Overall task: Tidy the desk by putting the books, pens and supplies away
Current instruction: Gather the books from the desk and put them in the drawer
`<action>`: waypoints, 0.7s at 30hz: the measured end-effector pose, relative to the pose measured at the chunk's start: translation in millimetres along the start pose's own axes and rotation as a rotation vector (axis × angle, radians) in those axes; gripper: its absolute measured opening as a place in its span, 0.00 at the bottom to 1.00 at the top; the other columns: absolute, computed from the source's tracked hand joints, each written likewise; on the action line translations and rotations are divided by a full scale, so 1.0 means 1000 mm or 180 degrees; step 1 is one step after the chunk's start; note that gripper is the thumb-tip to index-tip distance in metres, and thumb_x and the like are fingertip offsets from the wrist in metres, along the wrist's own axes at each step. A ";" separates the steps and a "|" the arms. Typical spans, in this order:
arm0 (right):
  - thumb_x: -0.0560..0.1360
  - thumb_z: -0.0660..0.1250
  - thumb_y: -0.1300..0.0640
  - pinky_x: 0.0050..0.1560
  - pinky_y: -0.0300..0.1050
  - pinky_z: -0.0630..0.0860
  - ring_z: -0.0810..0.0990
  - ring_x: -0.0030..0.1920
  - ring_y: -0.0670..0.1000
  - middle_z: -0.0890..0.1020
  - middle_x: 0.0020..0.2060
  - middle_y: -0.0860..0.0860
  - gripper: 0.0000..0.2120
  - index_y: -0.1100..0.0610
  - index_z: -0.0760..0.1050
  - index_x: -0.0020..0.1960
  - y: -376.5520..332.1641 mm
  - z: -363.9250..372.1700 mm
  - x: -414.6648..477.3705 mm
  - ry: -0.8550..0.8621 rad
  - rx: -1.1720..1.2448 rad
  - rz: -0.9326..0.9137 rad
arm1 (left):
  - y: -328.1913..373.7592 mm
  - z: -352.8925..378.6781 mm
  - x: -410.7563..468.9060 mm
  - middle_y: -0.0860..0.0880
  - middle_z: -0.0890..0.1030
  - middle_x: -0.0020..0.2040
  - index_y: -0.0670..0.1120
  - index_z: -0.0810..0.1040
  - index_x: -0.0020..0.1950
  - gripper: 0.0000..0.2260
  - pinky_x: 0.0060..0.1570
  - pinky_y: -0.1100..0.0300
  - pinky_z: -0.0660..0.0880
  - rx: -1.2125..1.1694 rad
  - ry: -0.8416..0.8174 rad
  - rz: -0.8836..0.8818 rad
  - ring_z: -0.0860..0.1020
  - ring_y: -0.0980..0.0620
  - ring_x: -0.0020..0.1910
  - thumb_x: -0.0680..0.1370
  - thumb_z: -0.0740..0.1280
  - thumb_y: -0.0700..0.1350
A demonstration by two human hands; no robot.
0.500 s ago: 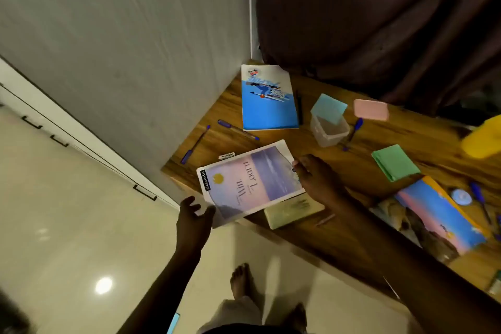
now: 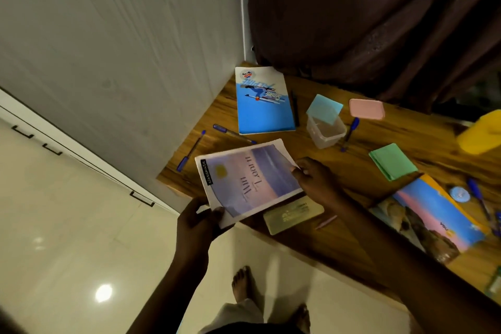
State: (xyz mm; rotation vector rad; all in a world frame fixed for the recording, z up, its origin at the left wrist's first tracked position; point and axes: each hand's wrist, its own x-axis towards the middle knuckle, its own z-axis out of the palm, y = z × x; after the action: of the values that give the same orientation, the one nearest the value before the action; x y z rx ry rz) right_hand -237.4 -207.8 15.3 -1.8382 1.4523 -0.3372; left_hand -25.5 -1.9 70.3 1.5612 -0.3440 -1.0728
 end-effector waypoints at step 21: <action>0.82 0.60 0.41 0.57 0.37 0.80 0.80 0.56 0.38 0.82 0.58 0.42 0.20 0.47 0.70 0.72 0.042 -0.147 -0.157 0.1460 0.0590 -0.0611 | 0.130 0.181 -0.009 0.52 0.86 0.54 0.51 0.82 0.61 0.10 0.41 0.61 0.80 0.2066 -0.2275 0.1610 0.84 0.56 0.48 0.82 0.66 0.41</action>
State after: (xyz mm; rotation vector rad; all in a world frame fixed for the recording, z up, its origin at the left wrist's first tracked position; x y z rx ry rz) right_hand -408.6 -124.5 123.3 -1.8237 1.4776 -1.0091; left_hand -128.2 -148.3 203.6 1.4418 -1.6134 -1.1293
